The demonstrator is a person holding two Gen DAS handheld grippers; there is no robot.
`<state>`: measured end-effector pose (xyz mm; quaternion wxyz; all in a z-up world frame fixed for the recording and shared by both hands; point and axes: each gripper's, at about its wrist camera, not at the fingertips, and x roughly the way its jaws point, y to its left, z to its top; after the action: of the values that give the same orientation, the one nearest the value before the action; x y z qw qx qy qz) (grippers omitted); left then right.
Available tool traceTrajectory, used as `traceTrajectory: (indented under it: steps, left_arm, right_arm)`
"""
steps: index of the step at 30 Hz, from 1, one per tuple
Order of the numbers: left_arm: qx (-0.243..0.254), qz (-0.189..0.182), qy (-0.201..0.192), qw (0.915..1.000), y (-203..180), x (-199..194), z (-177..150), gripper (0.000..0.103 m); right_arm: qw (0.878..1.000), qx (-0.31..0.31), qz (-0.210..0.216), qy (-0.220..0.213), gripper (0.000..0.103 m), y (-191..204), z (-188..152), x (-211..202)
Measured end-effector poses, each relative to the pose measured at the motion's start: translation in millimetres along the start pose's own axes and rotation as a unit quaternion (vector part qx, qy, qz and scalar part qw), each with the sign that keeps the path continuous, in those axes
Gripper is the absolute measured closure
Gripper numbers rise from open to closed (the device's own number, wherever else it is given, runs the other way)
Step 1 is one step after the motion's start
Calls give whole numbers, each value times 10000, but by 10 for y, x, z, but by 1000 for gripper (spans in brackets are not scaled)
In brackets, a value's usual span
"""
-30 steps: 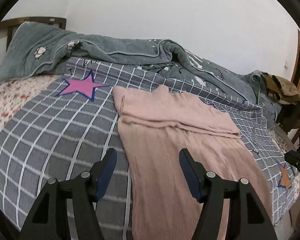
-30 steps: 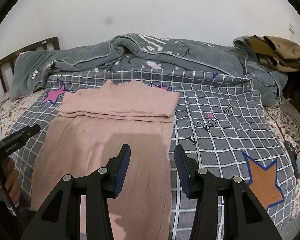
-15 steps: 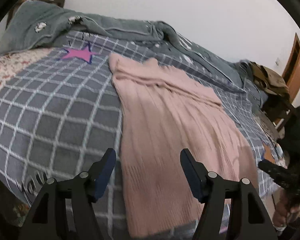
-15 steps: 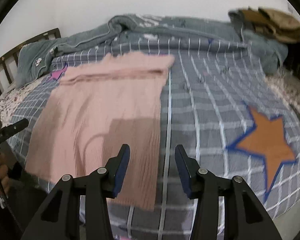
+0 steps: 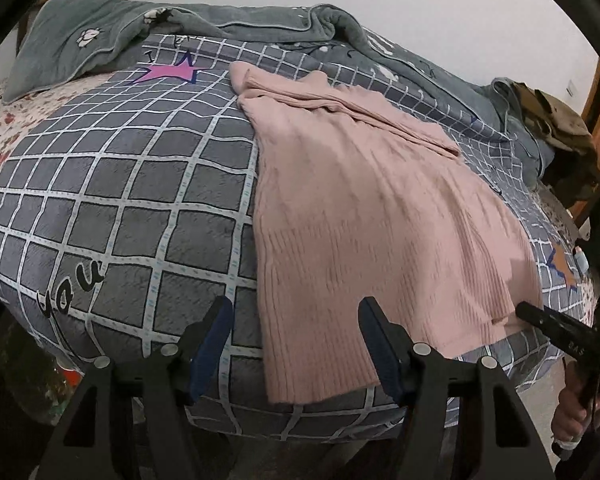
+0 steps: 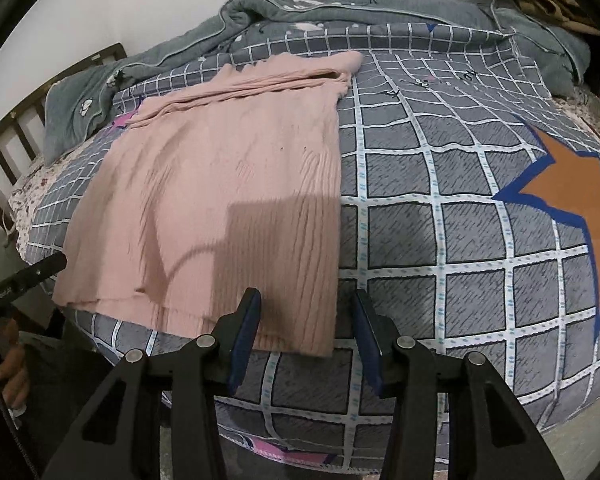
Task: Fold small clothes
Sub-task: 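Close both grippers on the pink sweater's hem edge, then lift the hem with both grippers and fold it toward the collar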
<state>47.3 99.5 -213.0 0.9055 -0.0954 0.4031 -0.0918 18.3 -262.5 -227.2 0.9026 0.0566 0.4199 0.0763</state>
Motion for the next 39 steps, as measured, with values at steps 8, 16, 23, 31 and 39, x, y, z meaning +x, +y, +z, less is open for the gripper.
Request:
traceTrajectory:
  steps: [8, 16, 23, 31, 39]
  left_arm:
    - [204, 359, 94, 9991, -82, 97, -42, 94]
    - [-459, 9, -169, 9988, 326, -162, -33, 96]
    - [-152, 143, 169, 9996, 172, -28, -74, 95]
    - [-179, -124, 305, 9993, 162, -49, -132, 75]
    - [-196, -66, 290, 9994, 75, -52, -152, 69]
  right_arm:
    - [9999, -77, 82, -99, 97, 89, -1, 44]
    - [9965, 255, 151, -783, 99, -263, 1, -340]
    - [9991, 81, 12, -415, 97, -160, -75, -125]
    - [9992, 258, 191, -229, 65, -189, -99, -60]
    - [9995, 181, 199, -180, 65, -142, -88, -8]
